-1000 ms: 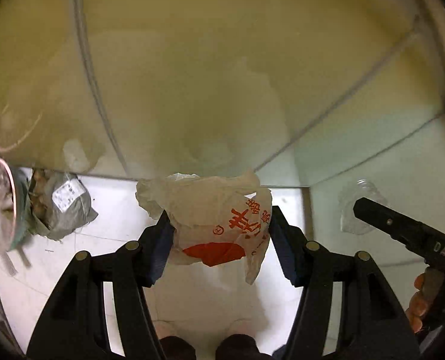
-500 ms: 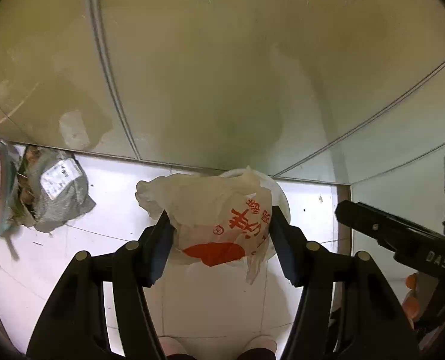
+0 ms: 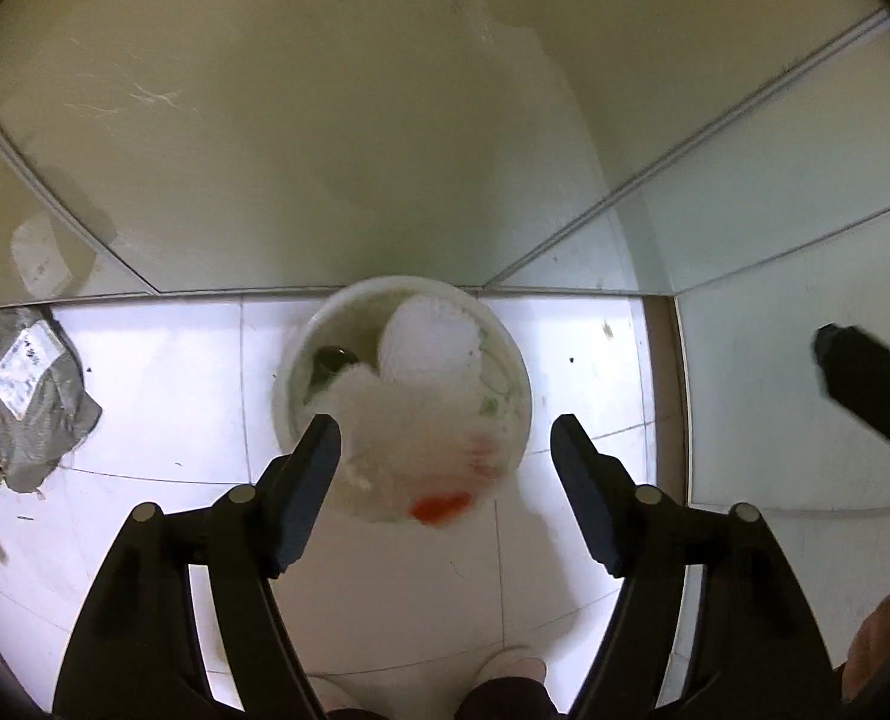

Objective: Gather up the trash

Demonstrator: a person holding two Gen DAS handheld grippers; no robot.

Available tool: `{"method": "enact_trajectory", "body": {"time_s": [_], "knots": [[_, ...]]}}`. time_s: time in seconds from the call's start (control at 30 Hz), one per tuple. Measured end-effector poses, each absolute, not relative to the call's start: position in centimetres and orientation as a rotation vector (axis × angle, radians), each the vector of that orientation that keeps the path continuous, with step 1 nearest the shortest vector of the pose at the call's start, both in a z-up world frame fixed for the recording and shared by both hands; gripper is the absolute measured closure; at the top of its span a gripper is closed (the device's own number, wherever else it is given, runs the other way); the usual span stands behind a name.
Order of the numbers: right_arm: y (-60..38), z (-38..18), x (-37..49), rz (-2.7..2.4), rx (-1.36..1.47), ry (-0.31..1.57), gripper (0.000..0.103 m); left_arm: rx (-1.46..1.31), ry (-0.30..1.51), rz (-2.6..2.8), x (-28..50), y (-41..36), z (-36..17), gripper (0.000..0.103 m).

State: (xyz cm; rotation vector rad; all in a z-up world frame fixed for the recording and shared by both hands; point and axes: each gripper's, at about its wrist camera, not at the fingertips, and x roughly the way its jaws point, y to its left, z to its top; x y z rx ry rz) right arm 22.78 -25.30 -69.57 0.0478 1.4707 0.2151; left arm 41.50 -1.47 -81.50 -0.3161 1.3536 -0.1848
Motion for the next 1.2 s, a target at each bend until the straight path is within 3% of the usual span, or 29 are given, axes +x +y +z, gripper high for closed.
{"method": "enact_trajectory", "body": {"time_s": [0.2, 0.37, 0.53, 0.97, 1.2], "knots": [[-26.0, -68.1, 22.6, 0.198, 0.060, 1.463, 0.043, -0.293, 1.339, -0.145, 41.0, -1.0, -79.1, 0.031], [-26.1, -63.0, 22.9, 0.206, 0.096, 1.468, 0.043, -0.274, 1.286, -0.102, 39.2, -0.3, -71.6, 0.031], [-25.2, -53.3, 23.5, 0.225, 0.076, 1.415, 0.043, -0.268, 1.200, -0.069, 36.3, 0.1, -59.2, 0.031], [-24.4, -19.1, 21.9, 0.361, 0.000, 1.042, 0.043, -0.198, 0.766, -0.063, 23.9, -2.4, -20.6, 0.031], [-23.6, -7.2, 16.9, 0.389, -0.028, 0.804, 0.037, -0.142, 0.569, -0.087, 15.5, -2.3, -7.9, 0.027]]}}
